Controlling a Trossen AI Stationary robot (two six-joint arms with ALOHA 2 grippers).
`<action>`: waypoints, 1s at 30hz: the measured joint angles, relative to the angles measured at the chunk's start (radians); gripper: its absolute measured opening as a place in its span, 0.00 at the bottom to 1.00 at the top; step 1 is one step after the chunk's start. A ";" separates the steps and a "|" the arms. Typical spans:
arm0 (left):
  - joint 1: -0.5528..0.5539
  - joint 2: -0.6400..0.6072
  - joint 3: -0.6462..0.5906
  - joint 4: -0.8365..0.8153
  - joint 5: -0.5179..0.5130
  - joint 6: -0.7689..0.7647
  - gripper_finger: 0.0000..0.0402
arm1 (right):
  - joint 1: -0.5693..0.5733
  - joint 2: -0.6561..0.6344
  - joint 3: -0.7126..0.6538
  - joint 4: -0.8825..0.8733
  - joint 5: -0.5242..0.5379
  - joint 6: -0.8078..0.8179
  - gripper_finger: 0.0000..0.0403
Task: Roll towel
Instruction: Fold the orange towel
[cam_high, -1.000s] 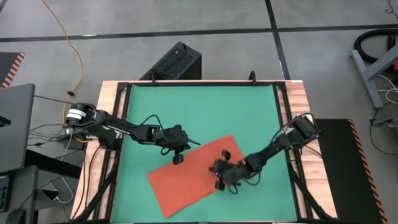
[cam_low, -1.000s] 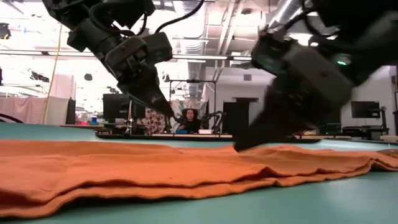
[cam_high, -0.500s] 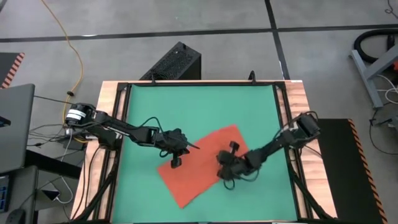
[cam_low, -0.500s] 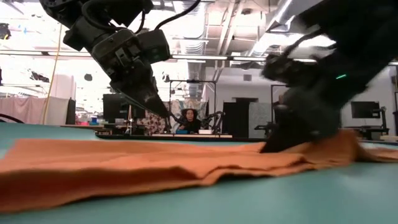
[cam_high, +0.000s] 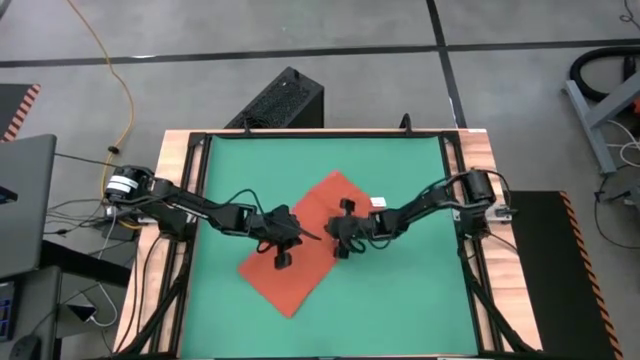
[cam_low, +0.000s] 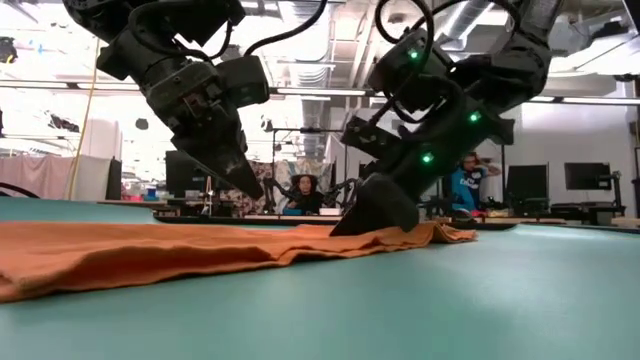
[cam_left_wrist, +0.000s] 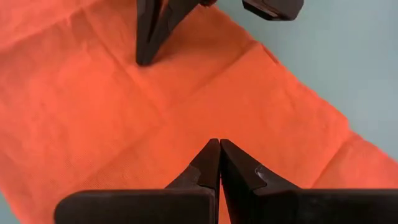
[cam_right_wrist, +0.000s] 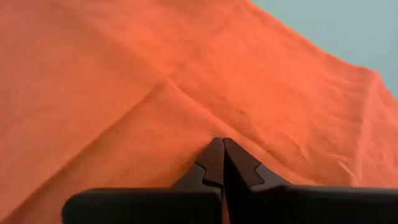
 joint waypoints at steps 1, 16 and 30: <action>0.000 -0.001 0.000 0.006 0.000 0.009 0.00 | 0.004 -0.009 -0.001 -0.008 -0.007 0.003 0.05; 0.117 0.004 0.000 0.044 -0.036 0.229 0.00 | 0.262 -0.052 0.000 -0.036 0.296 0.244 0.05; 0.188 0.148 -0.036 0.082 0.053 0.128 0.00 | 0.367 -0.017 0.012 -0.307 0.328 0.621 0.05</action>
